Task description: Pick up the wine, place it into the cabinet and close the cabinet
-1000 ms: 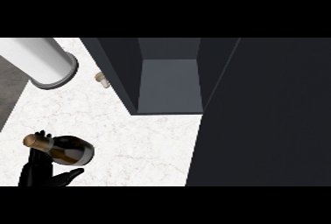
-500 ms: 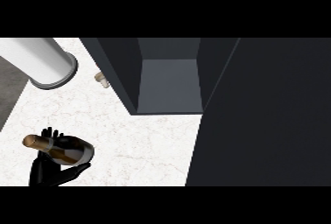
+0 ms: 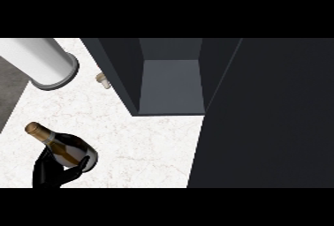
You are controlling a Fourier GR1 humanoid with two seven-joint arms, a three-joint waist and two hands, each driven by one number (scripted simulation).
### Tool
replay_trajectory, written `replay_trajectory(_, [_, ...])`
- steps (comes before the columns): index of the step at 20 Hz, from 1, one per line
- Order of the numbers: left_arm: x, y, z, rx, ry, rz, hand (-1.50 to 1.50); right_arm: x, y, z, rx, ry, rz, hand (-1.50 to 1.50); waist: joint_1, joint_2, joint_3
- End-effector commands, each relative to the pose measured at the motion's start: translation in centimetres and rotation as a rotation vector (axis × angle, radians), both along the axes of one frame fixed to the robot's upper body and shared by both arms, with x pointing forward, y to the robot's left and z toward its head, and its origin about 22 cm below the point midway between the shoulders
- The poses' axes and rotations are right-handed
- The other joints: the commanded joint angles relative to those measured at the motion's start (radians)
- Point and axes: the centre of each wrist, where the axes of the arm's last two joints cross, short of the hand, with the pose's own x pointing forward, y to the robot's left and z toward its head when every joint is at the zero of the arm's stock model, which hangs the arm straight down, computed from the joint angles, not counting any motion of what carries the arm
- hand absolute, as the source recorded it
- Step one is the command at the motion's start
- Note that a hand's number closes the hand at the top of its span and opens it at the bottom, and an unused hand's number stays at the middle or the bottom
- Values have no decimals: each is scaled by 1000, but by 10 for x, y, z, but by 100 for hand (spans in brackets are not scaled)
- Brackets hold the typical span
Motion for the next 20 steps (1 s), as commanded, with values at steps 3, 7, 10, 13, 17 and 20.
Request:
replay_trajectory(3, [2,-14,-3,100,-40,8,150,-34,-18,24,22,-88,-9,-150,1,0,0])
replay_trajectory(7, [-6,-17,6,91,-52,-98,150,-33,-19,25,22,-82,-22,-150,5,-1,1])
replay_trajectory(10, [17,-39,7,48,-56,-308,150,-27,-18,21,34,-81,3,-150,-8,-1,1])
replay_trajectory(13, [30,-54,16,70,-82,-432,150,-32,-20,22,31,-88,-8,-150,-11,-3,1])
replay_trajectory(17, [31,-45,32,6,-83,-548,150,-28,-21,21,43,-92,-26,-150,5,-3,1])
replay_trajectory(20, [40,-79,41,-6,-99,-562,150,-36,-21,21,39,-88,-26,-150,3,-3,1])
